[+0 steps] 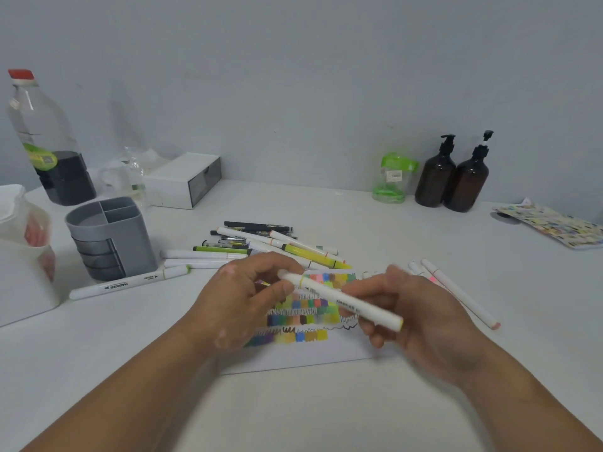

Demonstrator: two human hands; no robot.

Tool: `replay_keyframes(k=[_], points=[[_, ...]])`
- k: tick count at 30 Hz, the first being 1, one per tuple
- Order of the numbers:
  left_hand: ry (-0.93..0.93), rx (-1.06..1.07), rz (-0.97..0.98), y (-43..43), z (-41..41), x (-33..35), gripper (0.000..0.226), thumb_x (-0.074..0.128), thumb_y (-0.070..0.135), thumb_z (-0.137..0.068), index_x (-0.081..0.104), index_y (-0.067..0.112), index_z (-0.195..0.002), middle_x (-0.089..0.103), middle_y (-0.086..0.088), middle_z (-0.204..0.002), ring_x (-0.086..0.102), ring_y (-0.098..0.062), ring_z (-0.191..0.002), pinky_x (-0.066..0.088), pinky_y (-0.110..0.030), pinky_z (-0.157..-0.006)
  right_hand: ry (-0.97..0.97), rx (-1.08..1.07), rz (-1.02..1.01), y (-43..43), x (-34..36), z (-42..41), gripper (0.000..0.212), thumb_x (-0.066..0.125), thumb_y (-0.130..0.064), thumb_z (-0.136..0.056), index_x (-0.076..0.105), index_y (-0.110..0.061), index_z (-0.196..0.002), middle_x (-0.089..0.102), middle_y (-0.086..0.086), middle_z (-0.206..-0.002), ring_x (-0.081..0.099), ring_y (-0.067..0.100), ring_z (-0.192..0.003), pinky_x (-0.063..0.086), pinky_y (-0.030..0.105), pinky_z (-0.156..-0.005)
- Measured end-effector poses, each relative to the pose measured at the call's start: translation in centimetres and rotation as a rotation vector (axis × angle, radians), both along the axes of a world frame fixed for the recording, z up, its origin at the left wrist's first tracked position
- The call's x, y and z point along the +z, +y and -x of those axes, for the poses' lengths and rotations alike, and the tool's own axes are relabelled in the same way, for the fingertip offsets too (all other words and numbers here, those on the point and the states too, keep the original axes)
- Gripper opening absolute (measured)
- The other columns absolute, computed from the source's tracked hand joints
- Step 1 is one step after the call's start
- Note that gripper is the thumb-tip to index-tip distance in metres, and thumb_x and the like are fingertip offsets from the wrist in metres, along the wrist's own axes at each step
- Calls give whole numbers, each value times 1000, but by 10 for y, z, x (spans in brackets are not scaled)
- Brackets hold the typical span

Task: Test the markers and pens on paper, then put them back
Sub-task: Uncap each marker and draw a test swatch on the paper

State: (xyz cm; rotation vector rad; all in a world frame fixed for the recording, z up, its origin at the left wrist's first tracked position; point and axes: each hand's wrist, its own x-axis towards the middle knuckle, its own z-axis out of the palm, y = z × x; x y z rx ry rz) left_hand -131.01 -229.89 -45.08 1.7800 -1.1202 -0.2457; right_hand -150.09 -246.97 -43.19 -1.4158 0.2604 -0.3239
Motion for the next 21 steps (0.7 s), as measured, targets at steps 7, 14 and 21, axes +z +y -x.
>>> replay_keyframes(k=[7,14,21], points=[[-66,-69,-2,-10,12,-8,29,71,17,-93,70,40,-110,64,12,-90,66,-9,-75,50,-12,-63,329,-144,630,11,-5,-6,7,82,-41,-79,79,-36,-83,71,-11,-66,56,1,-55,43,18,-58],[-148,64,-77,-9,4,-11,11,73,31,-90,66,39,-90,64,21,-79,62,-4,-73,51,-13,-60,626,-619,1016,-8,-11,-2,25,76,-58,-76,71,-38,-90,64,-15,-74,64,11,-84,53,32,-70],[-195,164,-98,9,-5,-5,13,73,27,-90,72,36,-80,68,24,-78,64,-3,-74,50,-11,-61,688,-652,1173,-8,-20,-11,31,67,-66,-80,61,-43,-99,68,-14,-88,65,15,-91,48,29,-70]])
